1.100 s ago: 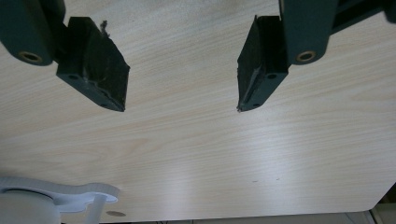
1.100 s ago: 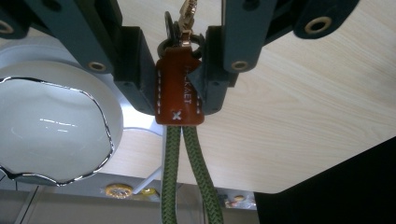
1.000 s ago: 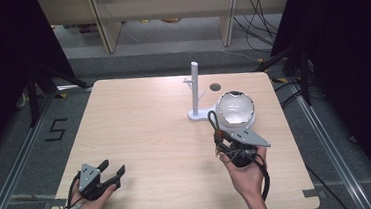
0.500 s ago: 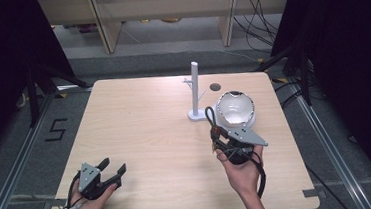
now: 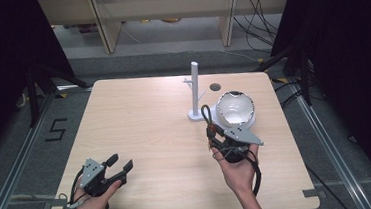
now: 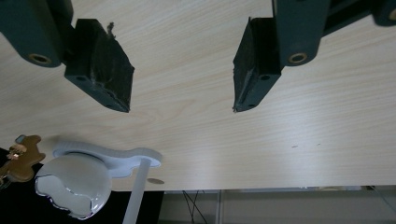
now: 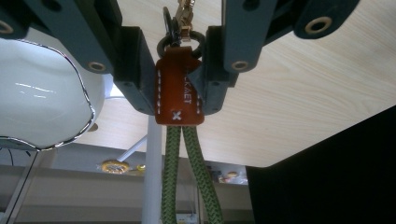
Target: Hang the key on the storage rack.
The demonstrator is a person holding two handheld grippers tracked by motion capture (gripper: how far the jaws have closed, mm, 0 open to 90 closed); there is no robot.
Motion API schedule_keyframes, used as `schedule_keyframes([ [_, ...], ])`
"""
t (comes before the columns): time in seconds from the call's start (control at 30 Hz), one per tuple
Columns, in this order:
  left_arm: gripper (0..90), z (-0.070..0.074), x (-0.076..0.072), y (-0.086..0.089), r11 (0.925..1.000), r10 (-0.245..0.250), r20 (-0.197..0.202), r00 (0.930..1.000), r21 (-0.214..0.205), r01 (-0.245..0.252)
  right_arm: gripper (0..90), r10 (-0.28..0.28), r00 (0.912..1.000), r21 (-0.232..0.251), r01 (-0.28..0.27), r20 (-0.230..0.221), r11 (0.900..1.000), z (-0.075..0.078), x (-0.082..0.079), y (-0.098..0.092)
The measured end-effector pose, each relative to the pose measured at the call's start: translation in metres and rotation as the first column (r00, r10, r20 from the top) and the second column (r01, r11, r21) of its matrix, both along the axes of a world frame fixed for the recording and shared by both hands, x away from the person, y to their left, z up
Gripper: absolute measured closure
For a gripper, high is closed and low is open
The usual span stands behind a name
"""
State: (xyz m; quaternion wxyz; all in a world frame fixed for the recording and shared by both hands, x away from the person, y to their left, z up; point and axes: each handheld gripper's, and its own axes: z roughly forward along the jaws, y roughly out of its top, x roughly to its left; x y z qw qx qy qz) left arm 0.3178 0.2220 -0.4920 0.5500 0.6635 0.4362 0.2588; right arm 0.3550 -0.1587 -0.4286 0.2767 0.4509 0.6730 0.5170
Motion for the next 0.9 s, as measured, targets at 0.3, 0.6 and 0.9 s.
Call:
schedule_keyframes([
  [0.3,37.3,0.014,0.006,-0.01,0.9997,-0.019,0.023,0.9996,0.013,0.018,68.0,0.003,0.9999,0.0,-0.003,0.015,1.0,0.001,-0.001,0.001],
  [0.6,37.1,0.024,0.009,-0.012,0.9995,-0.028,0.041,0.9988,0.015,0.027,67.9,0.007,0.9998,0.004,-0.007,0.017,1.0,0.002,0.0,0.003],
  [0.9,37.1,0.029,0.013,-0.02,0.9988,-0.046,0.049,0.9977,0.019,0.045,68.0,-0.006,0.9999,0.005,0.006,0.013,1.0,0.001,-0.002,0.004],
])
